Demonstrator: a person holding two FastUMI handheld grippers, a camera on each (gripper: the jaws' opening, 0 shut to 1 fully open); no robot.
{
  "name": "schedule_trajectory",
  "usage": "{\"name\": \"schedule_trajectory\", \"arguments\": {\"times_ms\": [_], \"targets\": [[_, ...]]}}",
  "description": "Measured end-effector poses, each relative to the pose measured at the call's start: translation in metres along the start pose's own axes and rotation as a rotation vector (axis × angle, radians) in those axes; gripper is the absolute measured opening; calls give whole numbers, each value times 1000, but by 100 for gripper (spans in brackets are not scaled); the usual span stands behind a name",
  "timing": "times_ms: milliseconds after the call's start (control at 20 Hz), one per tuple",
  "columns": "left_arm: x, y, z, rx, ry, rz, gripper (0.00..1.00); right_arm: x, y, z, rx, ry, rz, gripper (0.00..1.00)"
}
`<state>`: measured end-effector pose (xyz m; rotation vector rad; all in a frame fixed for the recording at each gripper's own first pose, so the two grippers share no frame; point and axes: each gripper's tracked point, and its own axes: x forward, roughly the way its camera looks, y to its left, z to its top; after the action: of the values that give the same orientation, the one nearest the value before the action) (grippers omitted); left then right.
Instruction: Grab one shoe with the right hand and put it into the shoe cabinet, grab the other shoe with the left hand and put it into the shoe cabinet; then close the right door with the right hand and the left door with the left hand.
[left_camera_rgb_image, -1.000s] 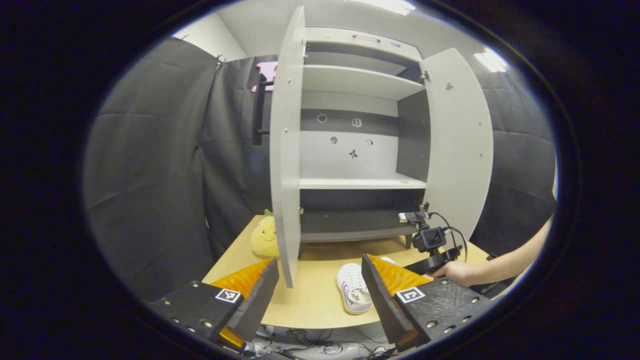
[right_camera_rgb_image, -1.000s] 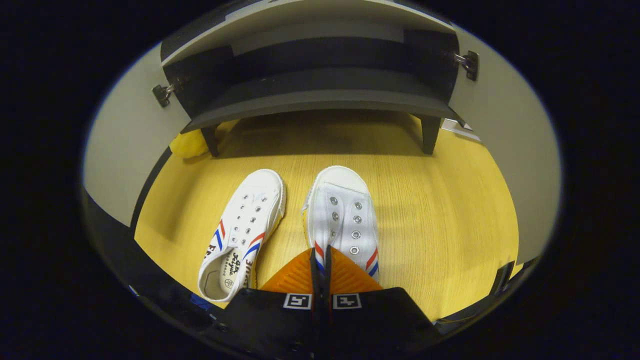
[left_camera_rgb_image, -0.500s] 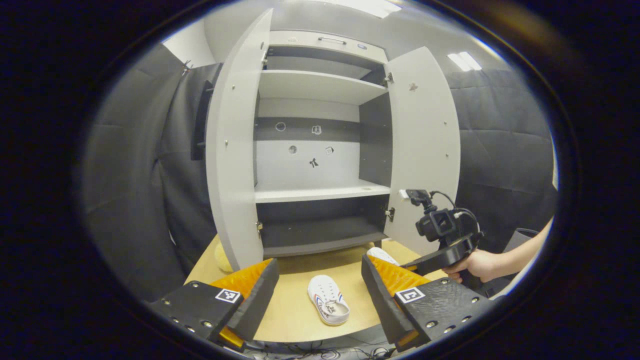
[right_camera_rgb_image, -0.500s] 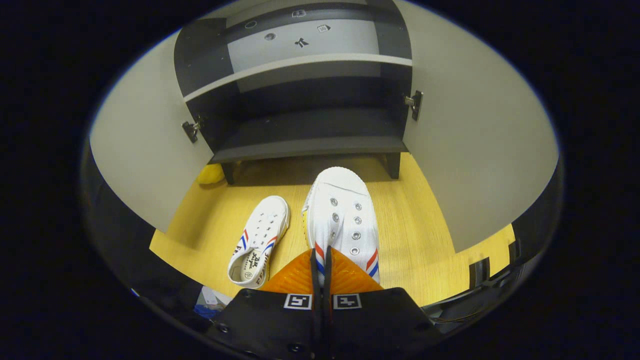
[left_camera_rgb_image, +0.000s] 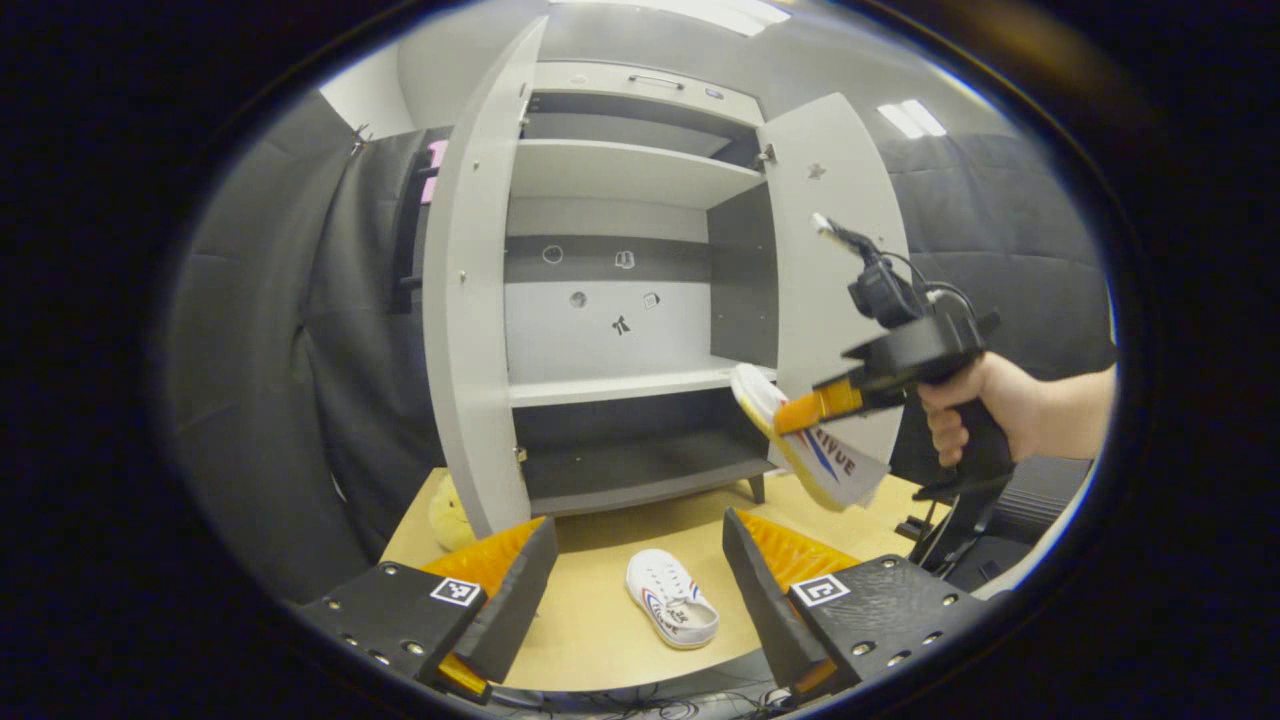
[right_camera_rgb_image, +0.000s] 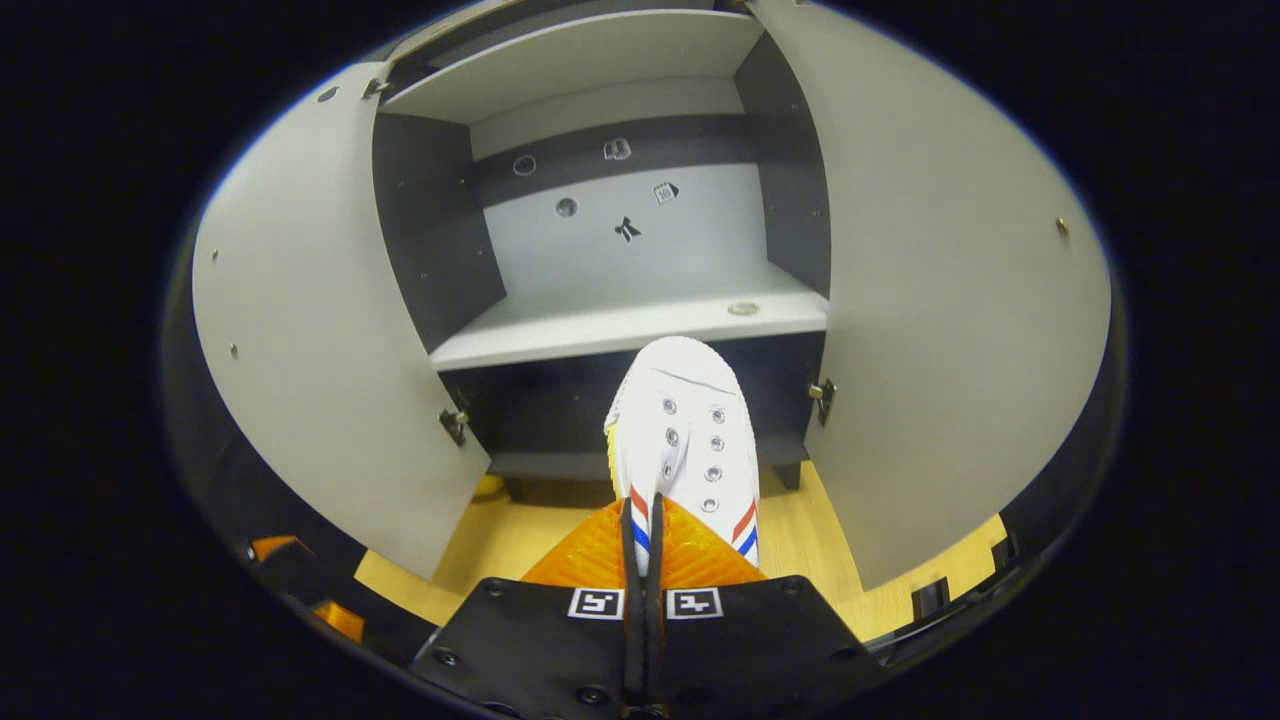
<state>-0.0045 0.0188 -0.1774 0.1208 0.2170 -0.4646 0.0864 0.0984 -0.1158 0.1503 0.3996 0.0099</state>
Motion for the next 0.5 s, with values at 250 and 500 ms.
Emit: {"name": "schedule_trajectory", "arguments": {"times_ms": [250, 500], "targets": [[-4, 0, -5, -10, -3, -21, 94, -2, 12, 78, -41, -125, -1, 1], [4, -2, 1, -2, -12, -9, 96, 14, 15, 140, -85, -219, 6, 1]]}}
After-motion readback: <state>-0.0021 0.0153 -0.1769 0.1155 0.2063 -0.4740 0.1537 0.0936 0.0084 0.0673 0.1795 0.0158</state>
